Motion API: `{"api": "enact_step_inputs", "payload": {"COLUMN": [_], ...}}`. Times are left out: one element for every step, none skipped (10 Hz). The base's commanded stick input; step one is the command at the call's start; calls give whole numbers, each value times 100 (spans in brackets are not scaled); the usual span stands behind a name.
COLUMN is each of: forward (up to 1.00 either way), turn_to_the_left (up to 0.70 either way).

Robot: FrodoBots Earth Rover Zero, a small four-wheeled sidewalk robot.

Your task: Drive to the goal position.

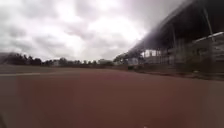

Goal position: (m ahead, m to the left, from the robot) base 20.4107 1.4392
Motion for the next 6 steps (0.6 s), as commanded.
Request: {"api": "enact_step_inputs", "payload": {"forward": [70, 70, 70, 70, 70, 70], "turn_to_the_left": [0, 0, 0, 0, 0, 0]}}
